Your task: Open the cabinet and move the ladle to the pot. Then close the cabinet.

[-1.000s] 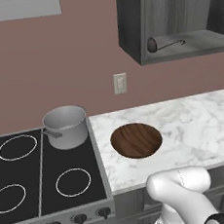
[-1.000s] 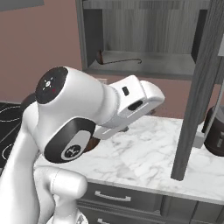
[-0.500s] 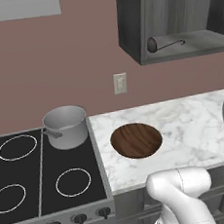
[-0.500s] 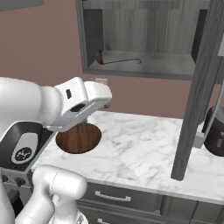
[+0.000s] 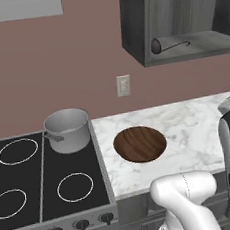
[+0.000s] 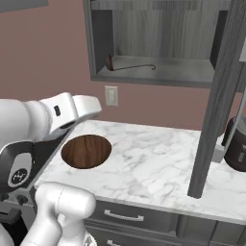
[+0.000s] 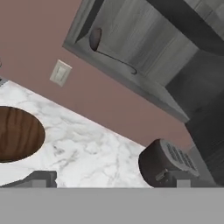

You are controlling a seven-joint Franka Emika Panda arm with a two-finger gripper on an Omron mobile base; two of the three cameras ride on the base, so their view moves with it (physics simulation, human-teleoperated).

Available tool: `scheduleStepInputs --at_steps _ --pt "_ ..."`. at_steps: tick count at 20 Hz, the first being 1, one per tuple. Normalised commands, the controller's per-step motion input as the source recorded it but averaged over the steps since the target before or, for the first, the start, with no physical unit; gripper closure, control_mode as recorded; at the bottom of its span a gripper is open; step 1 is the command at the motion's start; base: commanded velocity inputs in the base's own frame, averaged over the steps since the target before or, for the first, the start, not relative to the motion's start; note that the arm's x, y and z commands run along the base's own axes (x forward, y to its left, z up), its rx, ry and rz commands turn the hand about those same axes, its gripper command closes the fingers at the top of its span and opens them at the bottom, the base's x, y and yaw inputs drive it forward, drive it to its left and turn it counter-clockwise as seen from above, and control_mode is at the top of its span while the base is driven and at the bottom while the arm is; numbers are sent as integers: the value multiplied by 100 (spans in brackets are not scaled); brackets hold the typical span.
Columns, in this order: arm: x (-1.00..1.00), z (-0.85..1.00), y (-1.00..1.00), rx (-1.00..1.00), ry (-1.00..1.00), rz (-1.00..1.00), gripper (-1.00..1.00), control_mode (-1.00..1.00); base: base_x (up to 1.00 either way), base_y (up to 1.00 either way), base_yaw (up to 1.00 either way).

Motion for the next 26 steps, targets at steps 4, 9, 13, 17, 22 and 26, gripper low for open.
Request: scheduleStepInputs --at_steps 4,9,13,17,22,26 --pt "10 8 21 15 -11 20 -100 -100 0 0 0" --pt "16 18 17 17 -11 20 -100 -100 0 0 0" --pt "24 35 17 15 -10 16 -100 -100 0 0 0" --pt "35 33 20 13 -8 14 -100 -100 0 0 0" --pt "41 18 6 13 -2 13 -100 -100 0 0 0" --pt "24 -1 0 7 0 8 -100 -100 0 0 0"
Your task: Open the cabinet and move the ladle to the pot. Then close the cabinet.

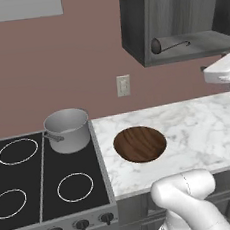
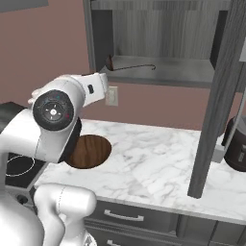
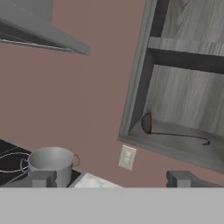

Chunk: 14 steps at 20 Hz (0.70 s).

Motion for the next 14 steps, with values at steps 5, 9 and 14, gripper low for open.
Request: scheduleStepInputs --at_steps 5,9,14 --pt "18 -13 -3 0 0 0 -100 -100 0 0 0" --pt "29 -8 -1 -2 -13 2 -100 -100 0 0 0" --pt "23 0 -10 -1 -19 11 -100 -100 0 0 0"
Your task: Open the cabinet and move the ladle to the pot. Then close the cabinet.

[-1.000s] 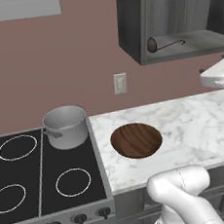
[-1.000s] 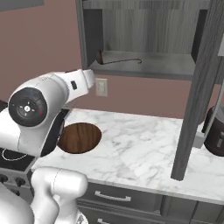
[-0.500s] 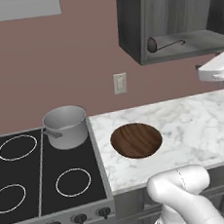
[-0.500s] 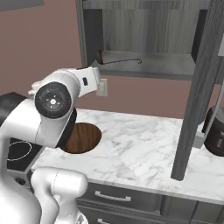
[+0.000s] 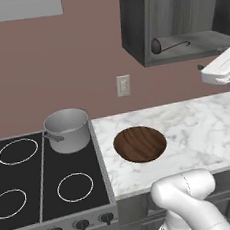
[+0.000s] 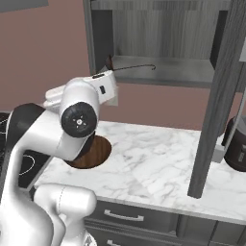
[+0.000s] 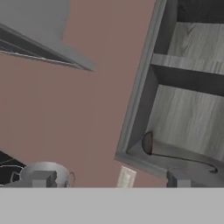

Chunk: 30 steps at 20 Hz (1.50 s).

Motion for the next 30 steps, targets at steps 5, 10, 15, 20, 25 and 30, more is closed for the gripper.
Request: scheduleStepInputs --at_steps 5,10,15,20,25,30 --pt "34 0 -9 0 -10 15 -100 -100 0 0 0" --pt "40 1 -2 0 1 10 -100 -100 0 0 0" --pt "39 0 -5 0 2 5 -100 -100 0 0 0" --pt "34 0 -2 0 0 4 -100 -100 0 0 0" --pt "37 -4 0 0 5 3 -100 -100 0 0 0" --pt "26 -14 0 0 4 5 -100 -100 0 0 0"
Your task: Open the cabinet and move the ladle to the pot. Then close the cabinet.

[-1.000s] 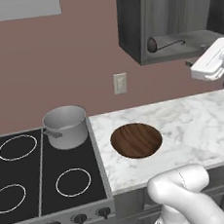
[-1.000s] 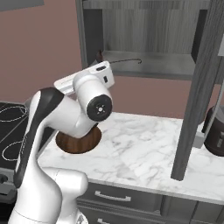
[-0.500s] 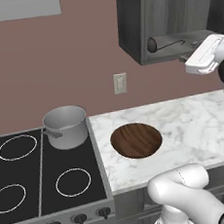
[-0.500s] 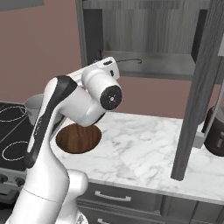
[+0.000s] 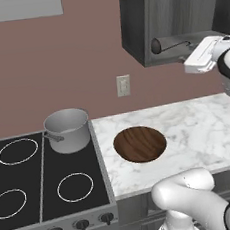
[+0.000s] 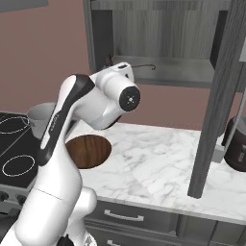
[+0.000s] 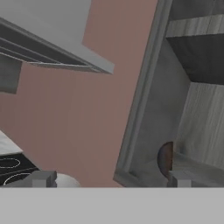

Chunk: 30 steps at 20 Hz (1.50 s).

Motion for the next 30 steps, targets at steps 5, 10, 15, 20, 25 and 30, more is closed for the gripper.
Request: scheduleStepInputs --at_steps 5,10,15,20,25,30 --pt "25 -8 -3 0 1 6 -100 -100 0 0 0" --pt "34 -4 -1 0 0 6 -100 -100 0 0 0" --pt "37 -5 0 0 0 4 -100 -100 0 0 0" --pt "23 -1 -2 0 0 0 -100 -100 0 0 0" --pt "26 0 -6 0 0 0 -100 -100 0 0 0" --pt "27 0 -4 0 0 0 -100 -100 0 0 0"
